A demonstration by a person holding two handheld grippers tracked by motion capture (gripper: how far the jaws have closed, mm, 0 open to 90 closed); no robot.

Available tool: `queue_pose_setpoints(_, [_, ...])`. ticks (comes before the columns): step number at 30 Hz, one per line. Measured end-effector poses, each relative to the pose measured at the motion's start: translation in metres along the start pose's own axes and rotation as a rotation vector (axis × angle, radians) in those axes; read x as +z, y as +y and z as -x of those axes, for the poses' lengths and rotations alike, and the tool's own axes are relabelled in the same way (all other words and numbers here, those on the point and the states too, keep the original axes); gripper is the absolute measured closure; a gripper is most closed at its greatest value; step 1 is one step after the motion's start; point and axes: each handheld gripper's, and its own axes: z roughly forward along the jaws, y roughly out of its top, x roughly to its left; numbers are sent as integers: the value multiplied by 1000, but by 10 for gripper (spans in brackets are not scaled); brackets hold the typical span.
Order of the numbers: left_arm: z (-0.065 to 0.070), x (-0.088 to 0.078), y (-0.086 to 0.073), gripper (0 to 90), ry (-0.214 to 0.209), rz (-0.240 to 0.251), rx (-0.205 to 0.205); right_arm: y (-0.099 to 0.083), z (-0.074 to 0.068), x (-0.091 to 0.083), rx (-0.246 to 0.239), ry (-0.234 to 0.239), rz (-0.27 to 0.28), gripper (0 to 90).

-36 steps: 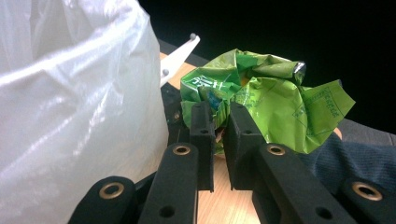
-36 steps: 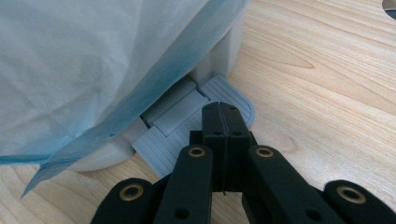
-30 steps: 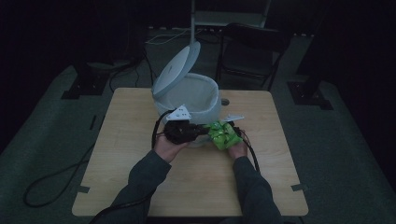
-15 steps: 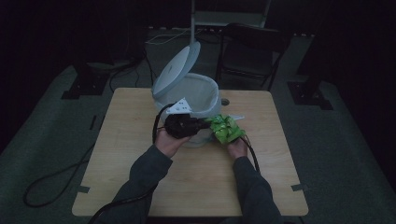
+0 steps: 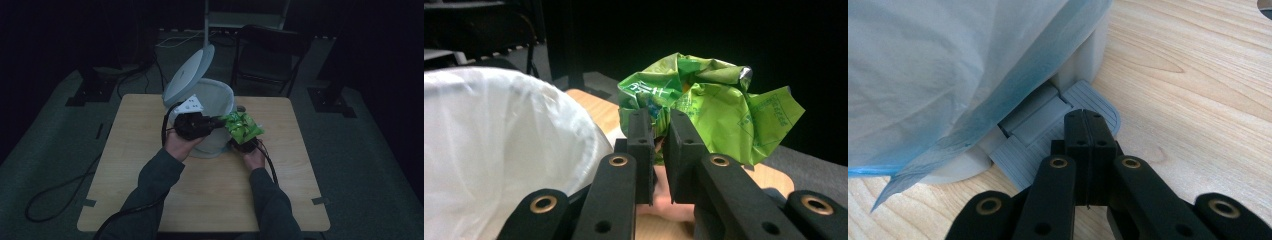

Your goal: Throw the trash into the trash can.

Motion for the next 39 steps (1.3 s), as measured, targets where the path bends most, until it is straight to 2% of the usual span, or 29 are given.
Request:
queue_pose_setpoints(8, [-7,-13,14,831,38,48,-6,0,0,0,-3,-2,-1,900])
queue_pose_setpoints(14, [-13,-24,17,831,70,73,-14,0,0,0,-3,-1,-1,900])
queue_pose_setpoints(23, [-20,-35,15,831,135,87,-22,0,0,0,-4,-1,-2,900])
queue_pose_setpoints(28, [-27,-41,9,831,176,89,-41,0,0,0,-4,-1,-1,900])
queue_pose_setpoints(39, [-30,-46,4,830,232,82,-40,0,0,0,-6,-1,-1,900])
